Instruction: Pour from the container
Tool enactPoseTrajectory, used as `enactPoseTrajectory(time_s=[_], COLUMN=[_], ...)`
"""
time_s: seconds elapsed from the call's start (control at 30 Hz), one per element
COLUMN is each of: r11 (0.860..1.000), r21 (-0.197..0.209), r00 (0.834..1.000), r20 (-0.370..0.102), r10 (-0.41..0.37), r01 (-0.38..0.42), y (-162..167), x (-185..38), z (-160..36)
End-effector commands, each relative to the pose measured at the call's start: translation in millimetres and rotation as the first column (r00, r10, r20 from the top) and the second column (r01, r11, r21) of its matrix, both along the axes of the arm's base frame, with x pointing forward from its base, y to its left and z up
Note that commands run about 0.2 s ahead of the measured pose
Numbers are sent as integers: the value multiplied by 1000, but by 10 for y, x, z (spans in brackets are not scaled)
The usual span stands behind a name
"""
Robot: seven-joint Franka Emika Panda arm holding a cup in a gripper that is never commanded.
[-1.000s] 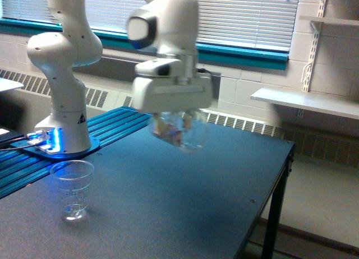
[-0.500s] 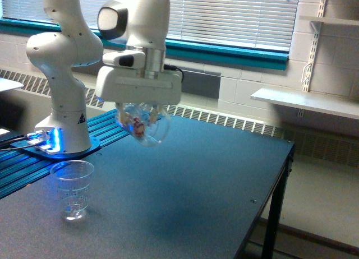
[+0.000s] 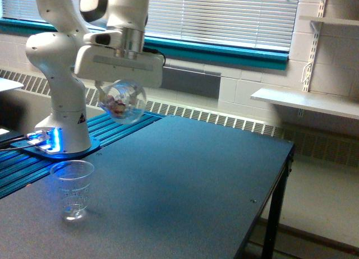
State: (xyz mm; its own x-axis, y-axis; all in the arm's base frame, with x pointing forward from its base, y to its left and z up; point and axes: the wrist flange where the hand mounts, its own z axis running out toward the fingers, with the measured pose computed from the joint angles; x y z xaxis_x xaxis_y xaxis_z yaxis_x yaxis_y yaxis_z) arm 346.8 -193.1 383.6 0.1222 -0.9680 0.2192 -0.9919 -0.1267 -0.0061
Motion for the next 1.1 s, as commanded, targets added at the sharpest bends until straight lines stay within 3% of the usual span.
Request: enactPoseTrajectory(time_s=[0.03, 0.23, 0.43, 0.7, 0.87, 1.1], r11=[988, 970, 942, 918, 906, 904], r21=[14, 12, 2, 2, 6, 30], r00=[987, 967, 937, 910, 896, 891], r20=[-52, -90, -111, -133, -151, -188], r10=[-151, -240, -332, -393, -417, -413], r01=[152, 242, 334, 397, 423, 426], y=[-80, -195, -353, -567, -648, -722], x=[-297, -532, -737, -946, -992, -904], z=[-169, -251, -284, -305, -352, -471])
